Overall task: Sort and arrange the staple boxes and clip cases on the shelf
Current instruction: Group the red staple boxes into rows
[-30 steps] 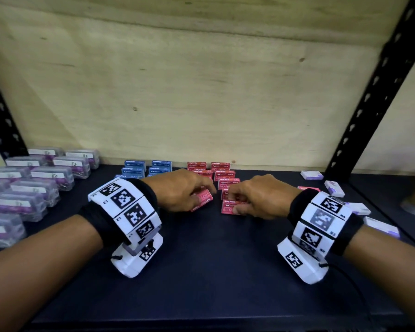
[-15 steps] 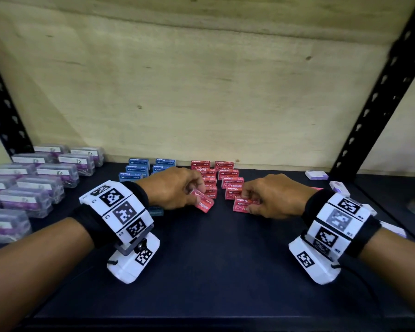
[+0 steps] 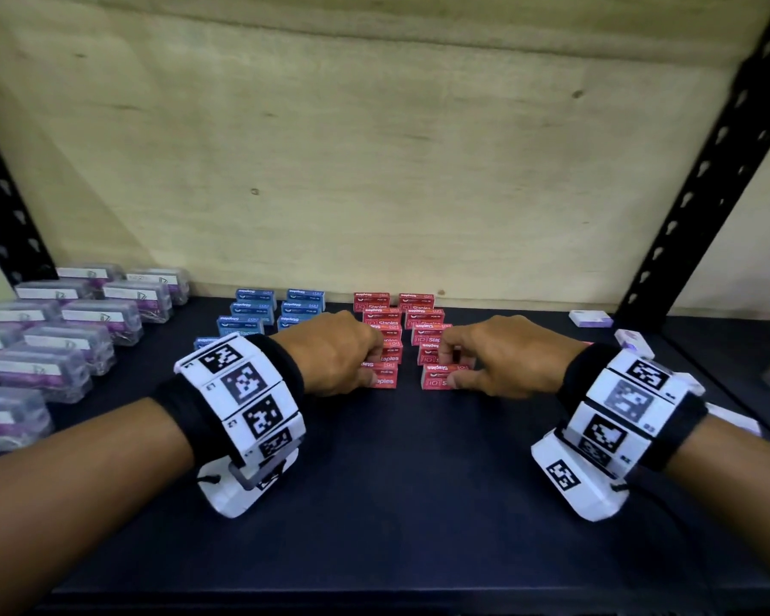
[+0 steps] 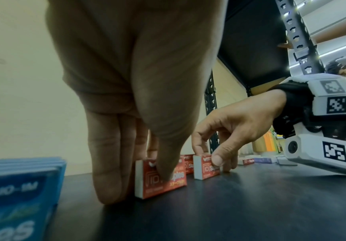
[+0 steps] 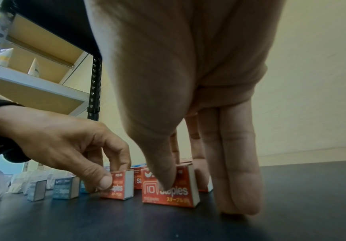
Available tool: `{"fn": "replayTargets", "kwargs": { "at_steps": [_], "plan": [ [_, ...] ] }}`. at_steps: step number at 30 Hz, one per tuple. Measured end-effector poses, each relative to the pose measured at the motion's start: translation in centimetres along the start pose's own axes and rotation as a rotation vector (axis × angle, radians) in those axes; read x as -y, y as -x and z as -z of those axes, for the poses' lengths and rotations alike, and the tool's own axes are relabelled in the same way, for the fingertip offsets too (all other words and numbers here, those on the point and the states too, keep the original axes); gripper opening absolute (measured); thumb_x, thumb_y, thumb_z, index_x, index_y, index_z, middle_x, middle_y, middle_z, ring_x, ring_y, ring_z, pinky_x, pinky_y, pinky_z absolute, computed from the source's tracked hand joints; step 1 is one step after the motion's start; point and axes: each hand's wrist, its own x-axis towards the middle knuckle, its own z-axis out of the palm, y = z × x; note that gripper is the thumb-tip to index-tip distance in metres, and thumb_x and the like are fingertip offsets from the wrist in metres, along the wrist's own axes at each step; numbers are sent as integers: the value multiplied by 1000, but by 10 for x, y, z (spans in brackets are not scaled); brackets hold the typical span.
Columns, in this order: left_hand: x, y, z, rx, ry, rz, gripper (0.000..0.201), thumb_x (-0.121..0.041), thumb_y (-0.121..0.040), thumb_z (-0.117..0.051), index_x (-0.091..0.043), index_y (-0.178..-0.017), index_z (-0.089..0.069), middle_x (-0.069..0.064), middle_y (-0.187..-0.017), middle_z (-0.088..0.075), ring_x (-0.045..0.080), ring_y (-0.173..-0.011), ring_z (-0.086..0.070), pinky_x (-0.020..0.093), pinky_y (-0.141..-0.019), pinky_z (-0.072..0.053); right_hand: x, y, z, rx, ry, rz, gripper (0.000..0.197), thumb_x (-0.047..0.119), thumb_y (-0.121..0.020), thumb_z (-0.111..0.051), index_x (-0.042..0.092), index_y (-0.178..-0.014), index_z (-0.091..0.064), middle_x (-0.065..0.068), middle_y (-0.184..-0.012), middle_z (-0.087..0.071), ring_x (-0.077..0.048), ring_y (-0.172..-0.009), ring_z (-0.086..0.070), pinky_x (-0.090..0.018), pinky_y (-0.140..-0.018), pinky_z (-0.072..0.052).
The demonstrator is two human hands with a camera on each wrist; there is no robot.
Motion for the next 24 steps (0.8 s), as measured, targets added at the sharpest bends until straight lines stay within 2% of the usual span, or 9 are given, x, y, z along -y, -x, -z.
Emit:
{"fn": "replayTargets", "kwargs": {
  "at_steps": [7, 11, 15, 19, 24],
  "plan": [
    [-1, -1, 0, 6, -23, -13, 24, -41, -95, -56, -24, -112, -56, -5, -88, -49, 16, -81, -50, 29, -71, -38, -2, -3, -3, 0, -30, 5, 21, 47, -92, -62, 36, -108, -54, 13, -95, -59, -13, -87, -57, -26, -74, -40],
    [-4, -2, -1, 6, -54, -5, 29, -42, -96, -55, -22, -118, -54, 1, -100, -56, 17, -84, -49, 29, -72, -38, -3, -3, -3, 0, -46, 7, 19, 47, -91, -63, 37, -104, -54, 14, -94, -60, -11, -86, -57, -24, -72, -39],
    [-3, -5, -2, 13, -16, 10, 29, -41, -94, -58, -23, -116, -54, -6, -89, -49, 15, -82, -50, 27, -71, -37, -4, -3, -3, -3, -64, -8, 21, 47, -90, -65, 37, -103, -53, 14, -92, -59, -10, -84, -57, -24, -70, -38],
    [0, -5, -3, 11, 48, 35, 36, -41, -87, -68, -24, -114, -50, -12, -80, -46, 14, -80, -53, 27, -71, -40, -3, -1, -2, -13, -72, -44, 38, 50, -85, -70, 30, -105, -46, 12, -93, -56, -10, -82, -56, -23, -65, -37],
    [9, 2, -2, -3, 130, 47, 49, -41, -79, -77, -25, -115, -48, -9, -95, -64, 12, -82, -59, 26, -73, -44, -6, 9, -1, -10, -108, -95, 45, 55, -78, -73, 35, -102, -42, 9, -103, -52, -13, -90, -58, -32, -83, -49]
  ]
}}
